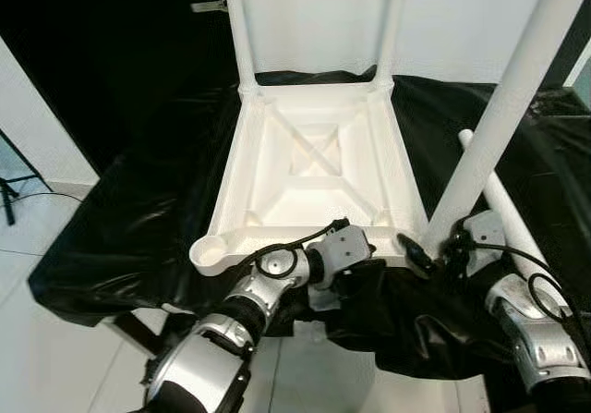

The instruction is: Building children table

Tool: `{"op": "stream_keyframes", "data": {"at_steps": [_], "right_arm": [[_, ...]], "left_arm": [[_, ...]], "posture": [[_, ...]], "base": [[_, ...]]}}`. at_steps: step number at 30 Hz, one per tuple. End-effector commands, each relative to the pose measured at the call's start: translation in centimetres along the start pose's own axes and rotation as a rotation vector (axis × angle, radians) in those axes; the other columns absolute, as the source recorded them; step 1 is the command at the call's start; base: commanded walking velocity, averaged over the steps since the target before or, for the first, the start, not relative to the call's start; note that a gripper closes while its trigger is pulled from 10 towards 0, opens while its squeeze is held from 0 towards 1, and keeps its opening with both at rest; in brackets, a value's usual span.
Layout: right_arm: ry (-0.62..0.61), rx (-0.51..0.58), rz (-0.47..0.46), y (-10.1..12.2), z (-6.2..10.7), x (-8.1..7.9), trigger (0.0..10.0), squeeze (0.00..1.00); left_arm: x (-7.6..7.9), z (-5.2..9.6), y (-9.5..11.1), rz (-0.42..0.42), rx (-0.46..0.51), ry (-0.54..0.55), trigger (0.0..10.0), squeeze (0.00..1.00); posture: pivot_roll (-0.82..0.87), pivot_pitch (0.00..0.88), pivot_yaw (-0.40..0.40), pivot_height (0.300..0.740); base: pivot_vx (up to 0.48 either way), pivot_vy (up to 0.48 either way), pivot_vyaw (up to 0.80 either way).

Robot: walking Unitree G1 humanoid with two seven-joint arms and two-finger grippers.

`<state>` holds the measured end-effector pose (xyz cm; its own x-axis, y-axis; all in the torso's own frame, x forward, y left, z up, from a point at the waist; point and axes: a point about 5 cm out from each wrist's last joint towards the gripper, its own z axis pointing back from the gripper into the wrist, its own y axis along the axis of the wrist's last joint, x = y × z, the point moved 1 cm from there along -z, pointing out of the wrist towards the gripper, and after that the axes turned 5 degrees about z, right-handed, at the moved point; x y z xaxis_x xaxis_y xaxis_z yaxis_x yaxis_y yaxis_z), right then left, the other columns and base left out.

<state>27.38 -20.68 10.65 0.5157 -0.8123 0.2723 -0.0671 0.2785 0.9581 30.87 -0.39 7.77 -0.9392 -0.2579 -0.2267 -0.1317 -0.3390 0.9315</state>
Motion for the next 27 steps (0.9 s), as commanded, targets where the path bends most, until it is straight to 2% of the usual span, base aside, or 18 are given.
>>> {"op": "stream_keyframes", "data": {"at_steps": [1,7,13,14,15,16,17,18,19,21,22,23,24,26,27], "right_arm": [[0.157,-0.031,-0.052,-0.9,-0.2,-2.6,0.0,0.00],[0.184,-0.055,-0.066,-1.6,-0.1,-3.1,0.0,0.00],[0.181,-0.090,-0.167,-2.6,-0.1,-4.3,0.0,0.00],[0.088,-0.086,-0.154,-2.8,-0.7,-4.3,0.0,0.00],[0.088,-0.086,-0.154,-2.8,-0.7,-4.3,0.0,0.00],[-0.094,-0.055,-0.158,-2.7,-1.4,-3.7,0.0,0.00],[-0.094,-0.055,-0.158,-2.7,-1.4,-3.7,0.0,0.00],[-0.343,-0.011,-0.190,-2.4,-1.6,-2.9,0.0,0.00],[-0.514,0.011,-0.223,-2.3,-1.5,-2.8,0.0,0.00],[-0.514,0.011,-0.223,-2.3,-1.5,-2.8,0.0,0.00],[-0.605,0.022,-0.235,-2.2,-1.3,-3.2,0.0,0.00],[-0.610,0.027,-0.240,-2.2,-1.5,-4.2,0.0,0.00],[-0.610,0.027,-0.240,-2.2,-1.5,-4.2,0.0,0.00],[-0.549,0.034,-0.230,-1.9,-2.2,-5.9,0.0,0.00],[-0.549,0.034,-0.230,-1.9,-2.2,-5.9,0.0,0.00]], "left_arm": [[1.6,0.6,-3.7,0.095,-0.149,0.017,10.0,0.00],[1.5,0.7,-3.8,0.097,-0.150,0.021,10.0,0.00],[1.5,0.8,-3.9,0.099,-0.154,0.020,10.0,0.00],[1.5,0.8,-3.9,0.098,-0.154,0.019,10.0,0.00],[1.5,0.8,-3.9,0.098,-0.154,0.019,10.0,0.00],[1.5,0.8,-3.9,0.097,-0.155,0.018,10.0,0.00],[1.5,0.8,-3.9,0.097,-0.155,0.018,10.0,0.00],[1.5,0.8,-3.9,0.095,-0.156,0.016,10.0,0.00],[1.5,0.8,-3.9,0.093,-0.157,0.015,10.0,0.00],[1.5,0.8,-3.9,0.093,-0.157,0.015,10.0,0.00],[1.5,0.8,-3.9,0.092,-0.158,0.014,10.0,0.00],[1.5,0.8,-3.9,0.089,-0.159,0.011,10.0,0.00],[1.5,0.8,-3.9,0.089,-0.159,0.011,10.0,0.00],[1.4,0.9,-3.9,0.081,-0.164,0.006,10.0,0.00],[1.4,0.9,-3.9,0.081,-0.164,0.006,10.0,0.00]], "posture": [[-0.13,0.000,0.031,0.740],[-0.12,0.000,0.032,0.740],[-0.12,0.000,0.037,0.740],[-0.12,0.000,0.038,0.740],[-0.12,0.000,0.038,0.740],[-0.12,0.000,0.039,0.740],[-0.12,0.000,0.039,0.740],[-0.12,0.000,0.041,0.740],[-0.12,0.000,0.043,0.740],[-0.12,0.000,0.043,0.740],[-0.12,0.000,0.047,0.740],[-0.12,0.000,0.052,0.740],[-0.12,0.000,0.052,0.740],[-0.12,0.000,0.056,0.740],[-0.12,0.000,0.056,0.740]], "base": [[0.000,0.000,0.00],[0.000,0.000,0.00],[0.000,0.000,0.00],[0.000,0.000,0.00],[0.000,0.000,0.00],[0.000,0.000,0.00],[0.000,0.000,0.00],[0.000,0.000,0.00],[0.000,0.000,0.00],[0.000,0.000,0.00],[0.000,0.000,0.00],[0.000,0.000,0.00],[0.000,0.000,0.00],[0.000,0.000,0.00],[0.000,0.000,0.00]]}}
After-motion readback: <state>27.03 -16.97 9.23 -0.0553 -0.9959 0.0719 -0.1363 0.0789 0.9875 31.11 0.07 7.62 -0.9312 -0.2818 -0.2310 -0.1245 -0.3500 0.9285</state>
